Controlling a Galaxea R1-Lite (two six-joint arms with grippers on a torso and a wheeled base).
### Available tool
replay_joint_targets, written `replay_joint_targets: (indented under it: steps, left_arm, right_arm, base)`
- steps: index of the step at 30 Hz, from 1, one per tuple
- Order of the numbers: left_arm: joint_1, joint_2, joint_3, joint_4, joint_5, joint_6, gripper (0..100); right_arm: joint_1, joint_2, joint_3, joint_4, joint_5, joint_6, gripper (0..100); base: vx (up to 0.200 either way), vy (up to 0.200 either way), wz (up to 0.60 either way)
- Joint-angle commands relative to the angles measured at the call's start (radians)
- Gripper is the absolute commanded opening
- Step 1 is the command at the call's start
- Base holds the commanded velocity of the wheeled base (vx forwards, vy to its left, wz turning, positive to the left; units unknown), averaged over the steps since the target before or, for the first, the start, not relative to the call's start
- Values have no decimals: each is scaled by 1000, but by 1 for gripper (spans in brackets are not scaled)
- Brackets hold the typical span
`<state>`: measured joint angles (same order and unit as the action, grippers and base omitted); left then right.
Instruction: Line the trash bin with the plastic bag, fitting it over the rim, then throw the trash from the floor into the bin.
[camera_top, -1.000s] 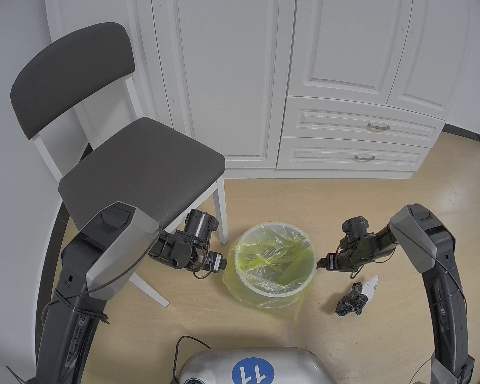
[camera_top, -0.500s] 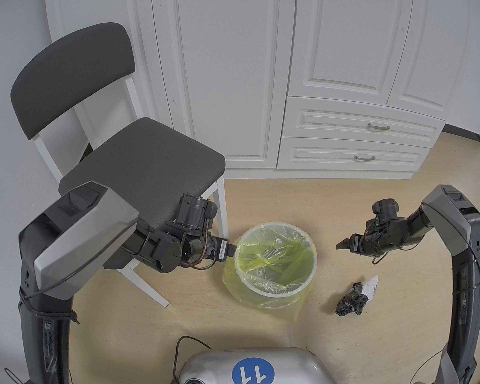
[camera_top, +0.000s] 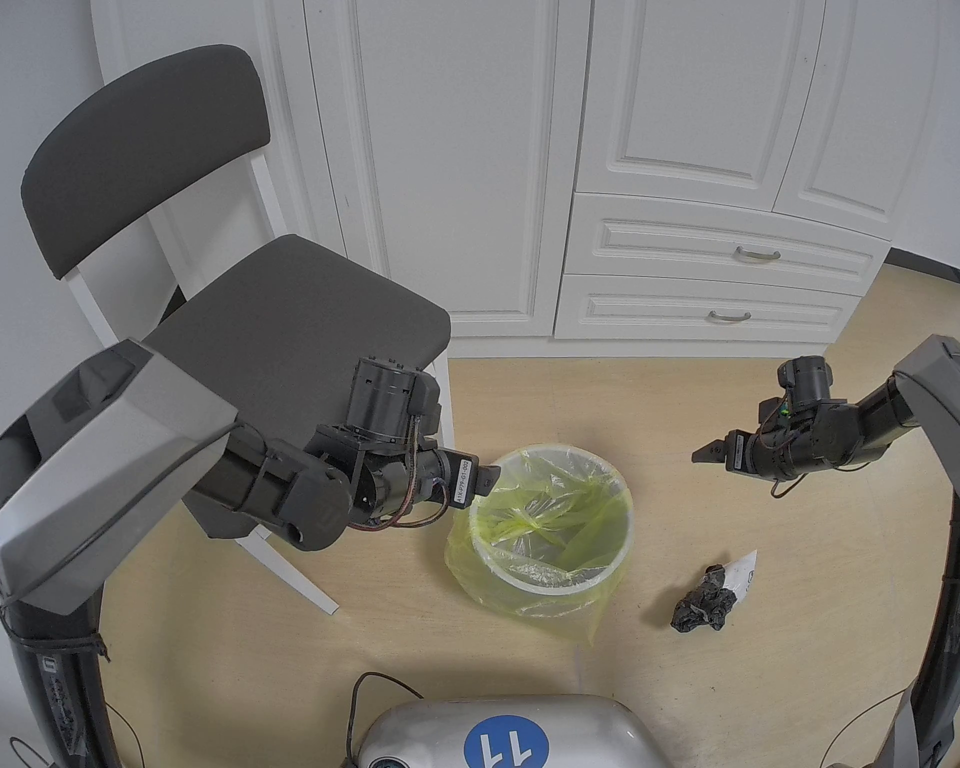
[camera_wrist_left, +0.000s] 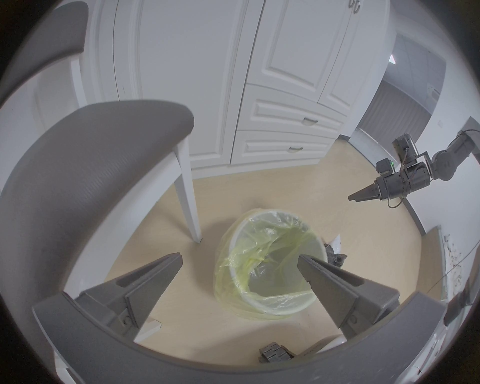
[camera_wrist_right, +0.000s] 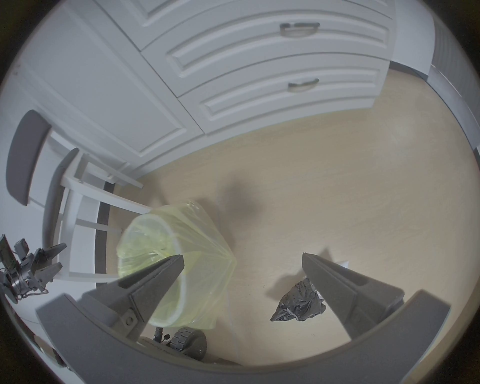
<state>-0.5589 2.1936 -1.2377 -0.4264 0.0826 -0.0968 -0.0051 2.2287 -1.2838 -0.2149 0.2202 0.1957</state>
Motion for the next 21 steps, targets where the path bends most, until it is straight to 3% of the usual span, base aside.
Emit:
replay_joint_targets:
  steps: [1,10,21]
  left_arm:
    - [-21,-123,109,-63,-3,-3,100]
    - [-33,-299,331,-224,-4,-40,100]
    - [-27,-462,480,-292,-4,-75,100]
  right_arm:
    - [1,-162,95,-6,4,-33,100]
    - [-7,-359,282,-9,-7,-33,100]
    - [-58,-498,503,-133,-13,-33,100]
  base:
    - [0,0,0]
    - [0,0,0]
    - [0,0,0]
